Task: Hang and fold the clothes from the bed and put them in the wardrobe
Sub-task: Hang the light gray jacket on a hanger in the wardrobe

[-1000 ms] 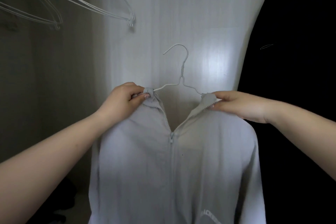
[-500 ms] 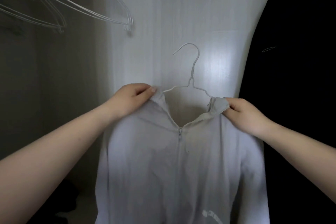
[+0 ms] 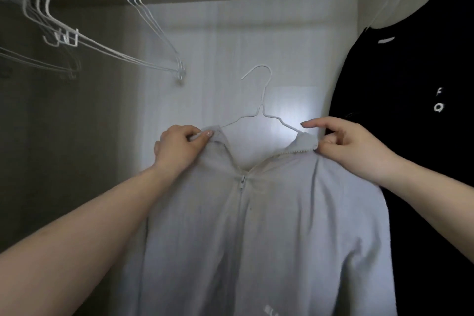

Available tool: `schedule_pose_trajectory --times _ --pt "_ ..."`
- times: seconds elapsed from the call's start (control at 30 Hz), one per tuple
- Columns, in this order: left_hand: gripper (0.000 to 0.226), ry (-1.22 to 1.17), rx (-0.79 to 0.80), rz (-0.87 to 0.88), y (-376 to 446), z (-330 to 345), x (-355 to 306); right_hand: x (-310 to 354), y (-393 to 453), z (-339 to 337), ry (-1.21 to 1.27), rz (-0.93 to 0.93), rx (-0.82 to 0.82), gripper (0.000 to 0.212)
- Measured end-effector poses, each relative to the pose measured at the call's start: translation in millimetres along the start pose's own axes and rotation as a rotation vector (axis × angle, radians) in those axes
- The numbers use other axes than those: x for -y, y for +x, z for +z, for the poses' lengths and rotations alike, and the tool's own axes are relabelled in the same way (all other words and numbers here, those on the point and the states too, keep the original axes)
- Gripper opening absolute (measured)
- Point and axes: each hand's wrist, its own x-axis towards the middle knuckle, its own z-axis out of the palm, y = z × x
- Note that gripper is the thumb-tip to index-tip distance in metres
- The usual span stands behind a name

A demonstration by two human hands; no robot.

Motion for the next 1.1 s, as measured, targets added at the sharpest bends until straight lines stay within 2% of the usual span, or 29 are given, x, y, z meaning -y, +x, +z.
schedule_pose_trajectory --times 0.1,0.13,0.33,0.6,0.83,1.03,1.1 --pt "0.077 -0.178 0.047 0.042 15.6 24.1 -33.9 14.1 16.5 -22.6 -0.095 -0.054 -0.104 0.032" --pt "0.081 -0.248 0.088 0.043 16.3 28.9 -51.6 18.7 22.2 -31.6 -0.129 -0.067 -0.136 0.028" --pt "0.067 -0.587 0.221 0.081 31.1 62.4 -138.2 48.2 56.7 -83.5 -0.267 -0.120 -0.313 0.014" --pt "0.055 -0.840 0.307 0.228 41.5 74.5 -234.4 97.4 91.6 -151.0 -0.441 -0.103 -0.533 0.003" --pt "0.053 -0.893 0.434 0.308 54.2 75.3 -293.1 119.4 132.7 -195.2 -0.631 -0.007 -0.657 0.003" --pt "0.035 -0.981 0.558 0.316 59.5 80.2 -314.1 114.2 163.9 -214.6 -0.635 0.041 -0.718 0.014" --pt "0.046 -0.970 0.563 0.290 61.3 83.3 -316.5 108.5 169.4 -218.1 -0.643 0.069 -0.731 0.018"
